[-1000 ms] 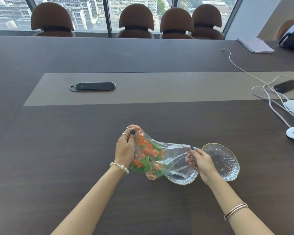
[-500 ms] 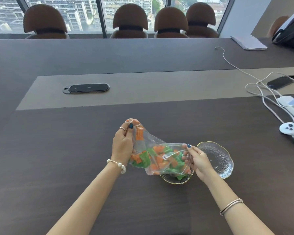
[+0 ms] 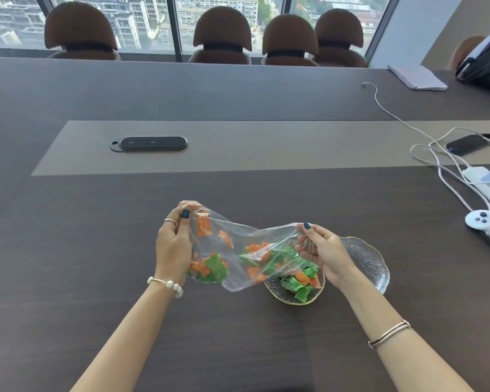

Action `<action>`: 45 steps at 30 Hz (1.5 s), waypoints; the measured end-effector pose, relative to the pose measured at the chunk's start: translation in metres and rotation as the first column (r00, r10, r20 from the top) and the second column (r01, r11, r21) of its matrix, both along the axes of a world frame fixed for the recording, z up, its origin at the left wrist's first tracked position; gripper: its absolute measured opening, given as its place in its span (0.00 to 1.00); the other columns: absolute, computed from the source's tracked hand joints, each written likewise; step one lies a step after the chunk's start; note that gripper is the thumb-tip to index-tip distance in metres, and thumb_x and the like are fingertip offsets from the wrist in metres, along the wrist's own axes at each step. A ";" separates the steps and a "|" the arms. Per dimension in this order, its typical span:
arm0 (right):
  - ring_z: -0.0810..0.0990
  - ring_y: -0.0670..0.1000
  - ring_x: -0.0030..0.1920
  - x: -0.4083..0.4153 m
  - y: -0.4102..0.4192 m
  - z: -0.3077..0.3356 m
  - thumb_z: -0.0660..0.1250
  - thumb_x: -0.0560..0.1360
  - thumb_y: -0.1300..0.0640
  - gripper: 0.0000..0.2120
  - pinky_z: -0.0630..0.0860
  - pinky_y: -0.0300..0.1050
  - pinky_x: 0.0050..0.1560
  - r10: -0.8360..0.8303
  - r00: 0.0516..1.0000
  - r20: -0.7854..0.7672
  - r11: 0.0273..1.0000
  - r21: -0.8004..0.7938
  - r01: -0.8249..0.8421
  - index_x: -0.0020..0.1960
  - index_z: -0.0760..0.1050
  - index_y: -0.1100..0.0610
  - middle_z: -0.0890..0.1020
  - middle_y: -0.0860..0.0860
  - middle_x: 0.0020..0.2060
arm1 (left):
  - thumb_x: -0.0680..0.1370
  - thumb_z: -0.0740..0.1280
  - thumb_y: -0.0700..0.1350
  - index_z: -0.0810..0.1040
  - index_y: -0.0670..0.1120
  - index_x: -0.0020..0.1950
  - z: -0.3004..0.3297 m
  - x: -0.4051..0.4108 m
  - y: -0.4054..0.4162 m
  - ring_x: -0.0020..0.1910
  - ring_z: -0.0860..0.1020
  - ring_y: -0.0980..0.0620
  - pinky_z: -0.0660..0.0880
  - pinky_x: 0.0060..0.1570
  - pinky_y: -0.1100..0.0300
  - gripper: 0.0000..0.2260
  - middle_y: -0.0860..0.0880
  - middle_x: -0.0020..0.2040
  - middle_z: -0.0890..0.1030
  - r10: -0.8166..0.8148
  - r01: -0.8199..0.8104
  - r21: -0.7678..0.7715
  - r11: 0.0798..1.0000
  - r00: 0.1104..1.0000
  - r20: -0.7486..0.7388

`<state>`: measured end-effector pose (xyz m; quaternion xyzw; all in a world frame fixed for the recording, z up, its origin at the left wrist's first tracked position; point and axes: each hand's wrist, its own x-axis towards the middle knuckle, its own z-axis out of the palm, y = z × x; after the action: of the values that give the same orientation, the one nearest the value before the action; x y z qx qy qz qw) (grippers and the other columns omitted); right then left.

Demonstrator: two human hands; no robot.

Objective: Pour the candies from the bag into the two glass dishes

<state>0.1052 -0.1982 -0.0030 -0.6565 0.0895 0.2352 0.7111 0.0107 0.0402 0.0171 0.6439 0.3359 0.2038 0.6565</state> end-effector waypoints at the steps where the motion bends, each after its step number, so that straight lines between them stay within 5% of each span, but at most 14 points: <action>1: 0.80 0.45 0.29 0.000 0.001 0.003 0.63 0.76 0.56 0.10 0.77 0.35 0.31 0.000 1.000 0.007 1.000 -0.001 0.000 0.53 0.79 0.59 0.78 0.50 0.33 | 0.79 0.56 0.43 0.78 0.50 0.53 -0.002 -0.001 0.002 0.31 0.64 0.52 0.72 0.40 0.36 0.11 0.45 0.31 0.70 -0.001 0.001 0.008 1.000 1.000 0.012; 5: 0.80 0.45 0.29 -0.001 0.004 0.014 0.63 0.76 0.55 0.09 0.77 0.36 0.31 0.028 0.998 0.053 1.000 0.000 -0.028 0.51 0.79 0.58 0.78 0.50 0.34 | 0.79 0.56 0.44 0.77 0.52 0.50 -0.011 -0.007 0.005 0.22 0.62 0.57 0.63 0.22 0.64 0.11 0.58 0.23 0.67 -0.003 0.002 0.018 1.000 1.000 0.018; 11: 0.80 0.45 0.30 -0.001 -0.002 0.027 0.64 0.75 0.55 0.09 0.77 0.37 0.31 0.056 0.988 0.141 0.998 -0.041 -0.051 0.50 0.79 0.57 0.78 0.52 0.33 | 0.80 0.55 0.43 0.76 0.49 0.53 -0.025 -0.016 0.004 0.16 0.58 0.58 0.57 0.16 0.68 0.11 0.57 0.18 0.62 0.022 -0.021 -0.061 0.998 1.000 0.016; 28: 0.80 0.46 0.29 0.034 -0.109 0.055 0.64 0.75 0.54 0.08 0.78 0.38 0.31 -0.054 0.983 0.176 0.997 -0.036 0.061 0.49 0.80 0.56 0.81 0.47 0.29 | 0.80 0.56 0.46 0.76 0.57 0.45 -0.015 0.035 -0.084 0.22 0.59 0.55 0.60 0.19 0.64 0.11 0.55 0.22 0.62 -0.171 0.175 -0.056 0.983 0.982 0.080; 34: 0.80 0.44 0.27 0.060 -0.163 0.023 0.63 0.76 0.55 0.08 0.77 0.36 0.30 -0.136 0.989 0.054 0.988 -0.067 0.139 0.50 0.78 0.57 0.81 0.47 0.25 | 0.78 0.55 0.57 0.73 0.57 0.61 -0.030 0.058 -0.132 0.24 0.66 0.53 0.69 0.29 0.59 0.15 0.52 0.25 0.67 -0.371 0.378 0.083 0.922 0.925 -0.083; 37: 0.80 0.44 0.27 0.071 -0.182 -0.001 0.62 0.76 0.58 0.08 0.78 0.36 0.30 -0.169 0.985 -0.017 0.983 -0.076 0.167 0.52 0.78 0.58 0.81 0.48 0.25 | 0.77 0.51 0.60 0.71 0.63 0.58 -0.033 0.064 -0.150 0.27 0.69 0.54 0.68 0.32 0.58 0.14 0.54 0.31 0.70 -0.460 0.483 0.168 0.859 0.874 -0.156; 40: 0.80 0.44 0.26 0.079 -0.195 -0.021 0.61 0.77 0.59 0.08 0.78 0.37 0.30 -0.184 0.979 -0.083 0.982 -0.067 0.179 0.51 0.78 0.57 0.81 0.47 0.26 | 0.78 0.55 0.58 0.69 0.68 0.57 -0.033 0.067 -0.164 0.29 0.68 0.55 0.72 0.35 0.56 0.10 0.55 0.40 0.74 -0.530 0.549 0.130 0.825 0.833 -0.160; 45: 0.80 0.44 0.25 0.090 -0.205 -0.040 0.61 0.77 0.60 0.07 0.77 0.35 0.28 -0.189 0.969 -0.160 0.982 -0.033 0.186 0.46 0.78 0.55 0.81 0.47 0.25 | 0.77 0.60 0.40 0.69 0.65 0.60 -0.026 0.072 -0.176 0.28 0.66 0.57 0.75 0.27 0.61 0.21 0.54 0.27 0.64 -0.579 0.577 -0.059 0.815 0.805 -0.129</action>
<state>0.1954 -0.4030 -0.0429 -0.6302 0.2107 0.2190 0.7145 0.0825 -0.1356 -0.0091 0.7226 0.1714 -0.0544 0.6674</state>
